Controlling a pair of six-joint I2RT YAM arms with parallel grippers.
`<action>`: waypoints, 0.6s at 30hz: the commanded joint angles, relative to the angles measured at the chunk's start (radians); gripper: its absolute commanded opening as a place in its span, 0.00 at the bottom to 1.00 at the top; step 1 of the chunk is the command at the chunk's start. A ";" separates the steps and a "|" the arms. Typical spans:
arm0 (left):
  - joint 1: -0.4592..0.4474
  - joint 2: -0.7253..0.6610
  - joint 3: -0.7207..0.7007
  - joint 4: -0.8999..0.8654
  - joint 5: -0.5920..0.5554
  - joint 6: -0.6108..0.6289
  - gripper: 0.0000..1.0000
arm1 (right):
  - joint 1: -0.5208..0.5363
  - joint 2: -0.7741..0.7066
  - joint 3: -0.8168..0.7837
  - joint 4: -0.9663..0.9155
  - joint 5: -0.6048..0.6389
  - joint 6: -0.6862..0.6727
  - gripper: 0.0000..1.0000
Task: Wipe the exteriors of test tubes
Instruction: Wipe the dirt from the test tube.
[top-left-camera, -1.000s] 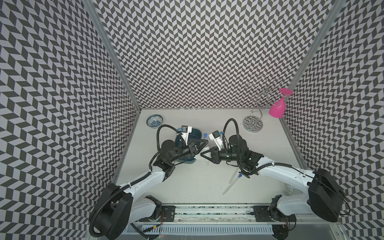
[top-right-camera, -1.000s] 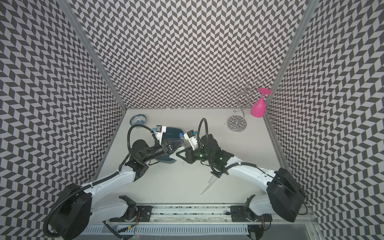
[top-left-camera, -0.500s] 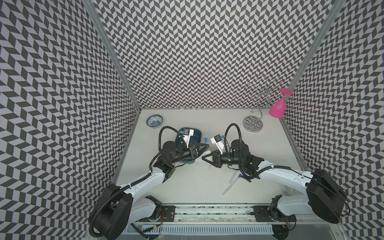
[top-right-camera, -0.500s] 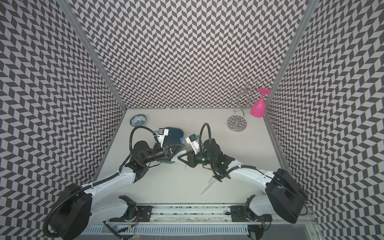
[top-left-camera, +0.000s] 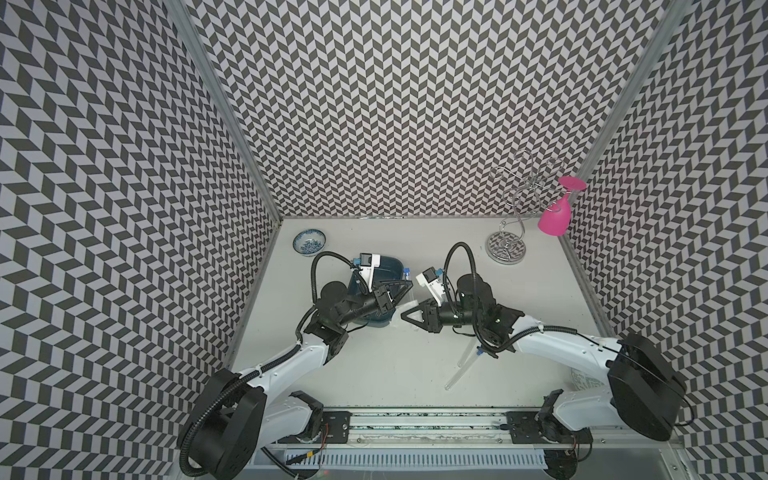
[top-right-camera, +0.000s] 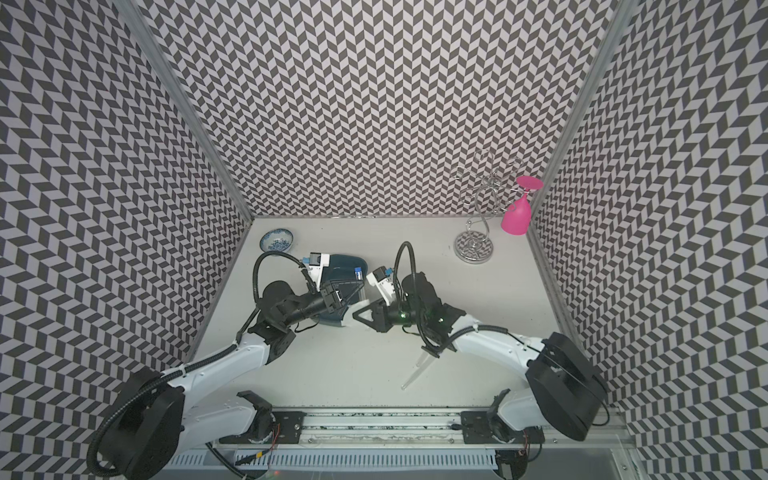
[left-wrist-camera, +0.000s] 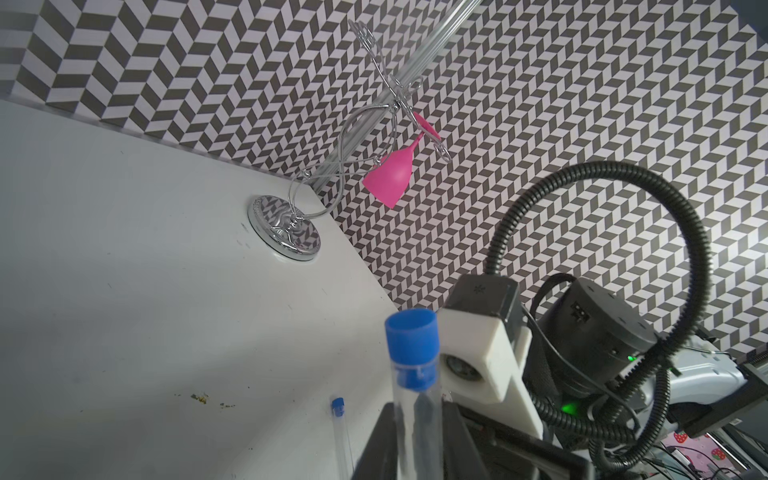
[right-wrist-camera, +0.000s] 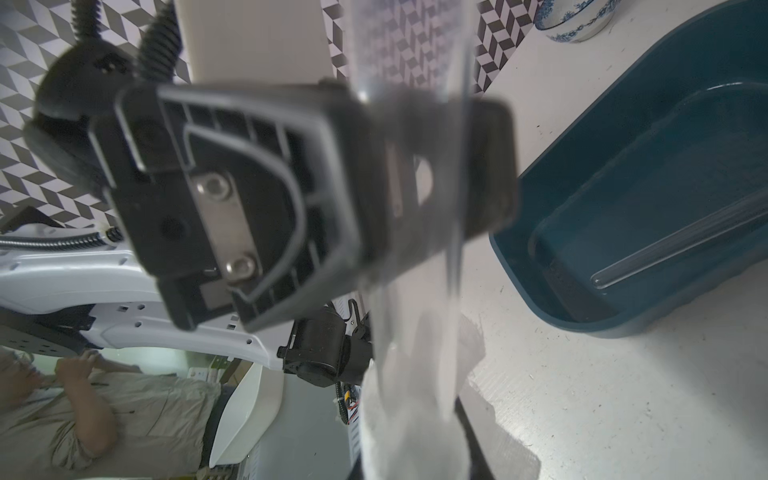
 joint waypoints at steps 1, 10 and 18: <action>-0.005 -0.015 -0.001 -0.003 0.023 0.000 0.20 | -0.033 0.033 0.100 0.038 -0.037 -0.054 0.18; 0.007 -0.012 0.006 -0.010 0.025 0.010 0.20 | -0.001 -0.005 -0.080 0.172 -0.039 0.052 0.17; 0.028 -0.004 0.007 -0.007 0.037 0.010 0.20 | 0.063 -0.072 -0.213 0.227 0.017 0.114 0.17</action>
